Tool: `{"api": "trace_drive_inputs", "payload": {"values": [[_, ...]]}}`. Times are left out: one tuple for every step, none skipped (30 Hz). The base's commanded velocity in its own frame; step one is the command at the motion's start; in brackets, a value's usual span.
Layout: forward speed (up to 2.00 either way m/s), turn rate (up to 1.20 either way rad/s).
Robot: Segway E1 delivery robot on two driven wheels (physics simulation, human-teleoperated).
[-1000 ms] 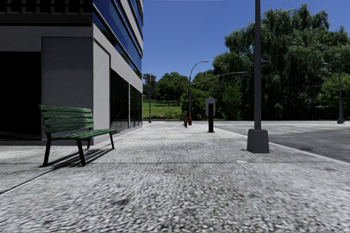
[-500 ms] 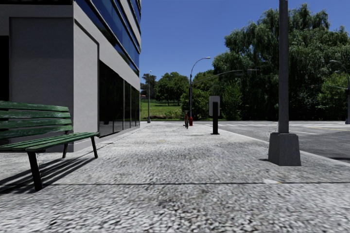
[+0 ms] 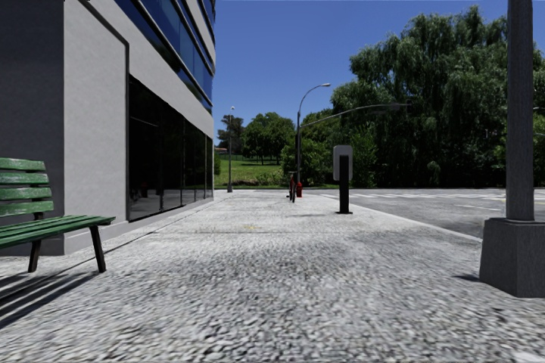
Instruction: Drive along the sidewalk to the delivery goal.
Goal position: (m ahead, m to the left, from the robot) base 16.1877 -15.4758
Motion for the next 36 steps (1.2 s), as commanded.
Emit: {"api": "trace_drive_inputs", "payload": {"values": [[2.00,0.00],[2.00,0.00],[2.00,0.00],[2.00,0.00],[2.00,0.00],[2.00,0.00],[2.00,0.00],[2.00,0.00],[2.00,0.00],[2.00,0.00],[2.00,0.00],[2.00,0.00],[2.00,0.00],[2.00,0.00],[2.00,0.00],[2.00,0.00],[2.00,0.00],[2.00,0.00],[2.00,0.00],[2.00,0.00],[2.00,0.00],[2.00,0.00],[2.00,0.00],[2.00,0.00],[2.00,0.00],[2.00,0.00],[2.00,0.00],[2.00,0.00],[2.00,0.00],[2.00,0.00],[2.00,0.00],[2.00,0.00],[2.00,0.00],[2.00,0.00],[2.00,0.00],[2.00,0.00]]}}
